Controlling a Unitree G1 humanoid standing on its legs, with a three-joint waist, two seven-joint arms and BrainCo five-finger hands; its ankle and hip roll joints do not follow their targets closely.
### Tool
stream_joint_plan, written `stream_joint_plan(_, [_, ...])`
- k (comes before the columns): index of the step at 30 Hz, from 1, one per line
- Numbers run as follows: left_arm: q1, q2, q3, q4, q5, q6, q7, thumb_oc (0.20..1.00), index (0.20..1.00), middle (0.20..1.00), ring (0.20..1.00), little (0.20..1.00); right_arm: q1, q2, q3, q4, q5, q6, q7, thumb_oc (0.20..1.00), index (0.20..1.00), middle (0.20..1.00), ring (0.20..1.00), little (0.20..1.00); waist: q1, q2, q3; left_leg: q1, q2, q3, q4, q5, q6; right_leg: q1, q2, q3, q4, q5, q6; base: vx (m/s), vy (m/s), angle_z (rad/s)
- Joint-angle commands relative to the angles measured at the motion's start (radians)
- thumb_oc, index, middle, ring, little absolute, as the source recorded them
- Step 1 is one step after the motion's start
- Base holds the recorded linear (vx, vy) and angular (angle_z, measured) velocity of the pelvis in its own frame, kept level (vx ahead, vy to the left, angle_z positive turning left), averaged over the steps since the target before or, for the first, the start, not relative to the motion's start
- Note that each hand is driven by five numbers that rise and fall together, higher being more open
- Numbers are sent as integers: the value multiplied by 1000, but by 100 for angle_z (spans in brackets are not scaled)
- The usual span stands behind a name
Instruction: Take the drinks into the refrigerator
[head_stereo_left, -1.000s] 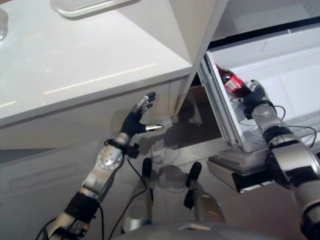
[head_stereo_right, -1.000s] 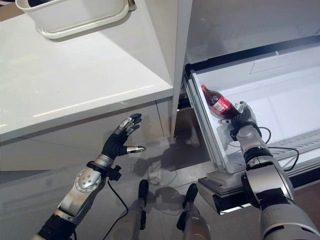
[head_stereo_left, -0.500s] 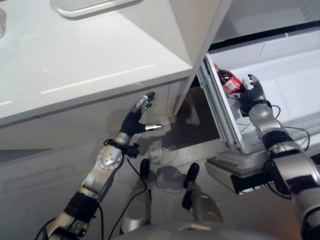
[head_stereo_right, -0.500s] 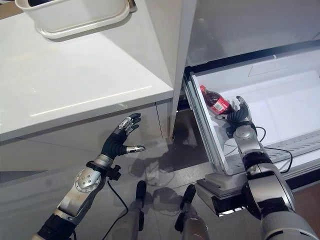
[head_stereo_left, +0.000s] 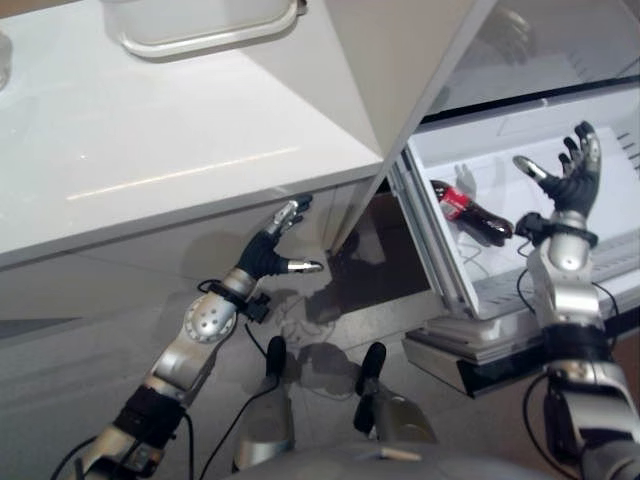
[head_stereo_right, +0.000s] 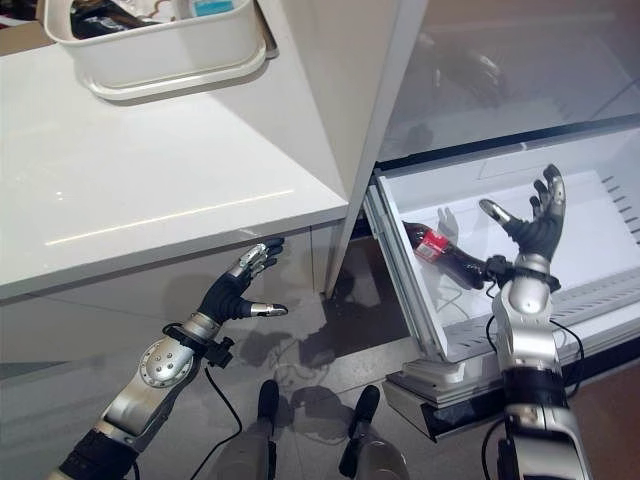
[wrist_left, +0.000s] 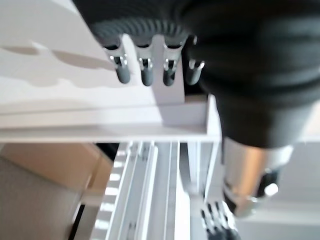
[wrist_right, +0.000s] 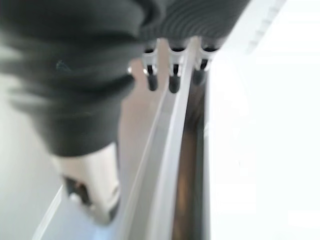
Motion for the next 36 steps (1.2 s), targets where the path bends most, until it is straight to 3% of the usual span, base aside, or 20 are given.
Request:
stream_joint_plan(1, [-1,-30,22,-9,30,-60,-41,1000,1000,1000,1000,1000,134,-88,-67,16,44,-73,7,1000,1000,1000,1000,1000,-61,23,-62,-59,-35,-9,-1,-40,42,6,-1,17,10,-46,65,22,-12,-13])
stream_joint_plan(13, [11,-19,41,-31,32,-62,-86,1000,1000,1000,1000,1000,204,-143,-254,103,84,-101,-53,1000,1000,1000,1000,1000,-109,27,-112,-14,-22,28,-1,-60,42,23,21,59,5,-53,66,15,-9,-21])
stream_joint_plan(17, [17,-25,46,-15,39,-59,-92,1000,1000,1000,1000,1000,255,-190,-372,225,127,-110,-102,1000,1000,1000,1000,1000,-128,34,-125,-8,-21,37,-1,-66,41,26,22,71,5,-54,67,10,-2,-7])
stream_joint_plan(22, [20,-35,37,-3,34,-52,-95,1000,1000,1000,1000,1000,306,-206,-410,358,148,-90,-108,1000,1000,1000,1000,1000,-139,45,-136,-1,-23,45,-1,-70,41,30,21,79,4,-52,70,3,4,-4])
stream_joint_plan(23, [20,-36,37,-1,36,-53,-96,1000,1000,1000,1000,1000,318,-202,-402,367,127,-75,-105,526,526,526,526,526,-140,47,-137,0,-24,48,-1,-70,41,30,21,82,4,-51,71,0,0,0])
stream_joint_plan(24, [10,-37,35,-1,37,-52,-98,1000,1000,1000,1000,1000,340,-189,-382,423,93,-40,-105,241,241,241,241,241,-142,51,-135,1,-24,50,-1,-70,41,30,20,82,4,-49,72,-14,5,-3])
stream_joint_plan(25, [10,-37,34,0,37,-52,-98,1000,1000,1000,1000,1000,338,-192,-380,430,90,-40,-105,200,200,200,200,200,-141,50,-137,1,-24,50,-1,-70,41,31,20,82,4,-49,72,-10,9,-5])
stream_joint_plan(30, [2,-42,37,-15,23,-55,-98,1000,1000,1000,1000,1000,346,-99,-212,523,-71,53,-83,200,200,200,200,200,-126,62,-127,-8,-30,44,-1,-63,44,26,16,76,4,-43,71,0,0,0])
stream_joint_plan(32, [4,-39,41,-17,22,-55,-98,1000,1000,1000,1000,1000,340,-99,-206,529,-72,51,-84,200,200,200,200,200,-129,59,-127,-8,-30,44,-1,-63,44,26,15,75,4,-43,71,0,0,0])
stream_joint_plan(36, [24,-39,44,-42,-6,-52,-106,1000,1000,1000,1000,1000,256,-33,3,576,-182,92,-26,200,200,200,200,200,-95,65,-111,-16,-33,32,-1,-53,43,28,9,53,4,-41,70,-8,0,0])
